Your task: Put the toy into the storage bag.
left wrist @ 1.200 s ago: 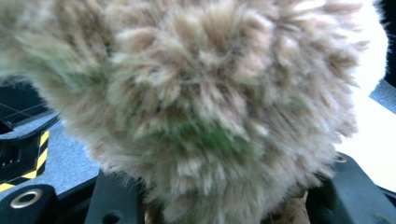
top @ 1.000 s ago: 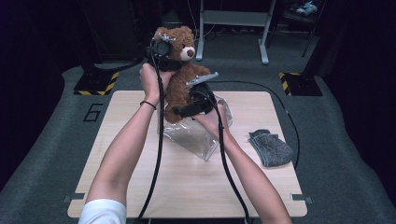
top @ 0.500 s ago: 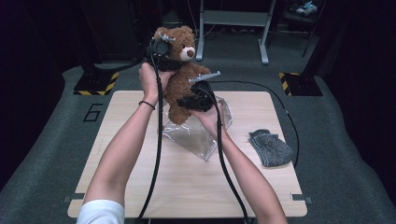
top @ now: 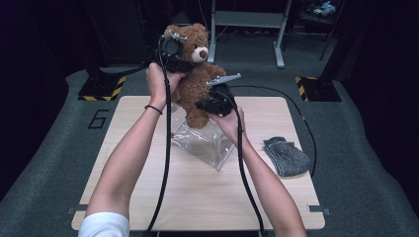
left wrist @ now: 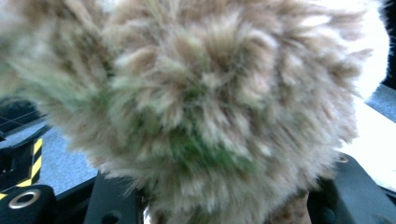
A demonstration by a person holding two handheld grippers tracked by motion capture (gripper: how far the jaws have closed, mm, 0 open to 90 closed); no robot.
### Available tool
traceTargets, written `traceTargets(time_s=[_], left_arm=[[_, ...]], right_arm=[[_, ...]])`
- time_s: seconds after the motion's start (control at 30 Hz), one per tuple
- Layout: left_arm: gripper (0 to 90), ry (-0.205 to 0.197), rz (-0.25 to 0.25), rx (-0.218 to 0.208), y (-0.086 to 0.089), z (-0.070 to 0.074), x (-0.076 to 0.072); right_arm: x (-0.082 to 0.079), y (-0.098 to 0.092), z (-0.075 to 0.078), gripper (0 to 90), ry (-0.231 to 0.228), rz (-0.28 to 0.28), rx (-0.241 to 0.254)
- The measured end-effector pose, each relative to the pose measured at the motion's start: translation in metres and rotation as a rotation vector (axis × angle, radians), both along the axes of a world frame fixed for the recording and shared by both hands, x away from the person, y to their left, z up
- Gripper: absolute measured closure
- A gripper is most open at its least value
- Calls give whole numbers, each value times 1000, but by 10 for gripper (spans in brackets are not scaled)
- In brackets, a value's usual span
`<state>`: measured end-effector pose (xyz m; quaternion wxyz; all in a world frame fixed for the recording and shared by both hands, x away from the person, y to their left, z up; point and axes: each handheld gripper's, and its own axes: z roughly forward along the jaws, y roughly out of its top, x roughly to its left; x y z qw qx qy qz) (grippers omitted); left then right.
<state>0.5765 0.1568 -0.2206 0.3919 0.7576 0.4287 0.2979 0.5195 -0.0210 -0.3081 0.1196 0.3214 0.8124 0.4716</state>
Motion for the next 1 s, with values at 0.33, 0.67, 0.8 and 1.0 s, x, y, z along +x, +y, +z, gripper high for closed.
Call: traceTargets(time_s=[0.33, 0.67, 0.8, 1.0], left_arm=[[465, 15, -21, 22, -6, 7, -4], [461, 67, -43, 70, -10, -1, -2], [462, 76, -46, 83, -10, -4, -2], [467, 83, -25, 81, -9, -9, 3]], right_arm=[[-2, -15, 7, 900, -32, -10, -48], [7, -27, -5, 900, -3, -21, -74], [11, -25, -11, 900, 23, -2, -87], [-1, -23, -5, 770, 4, 19, -59]])
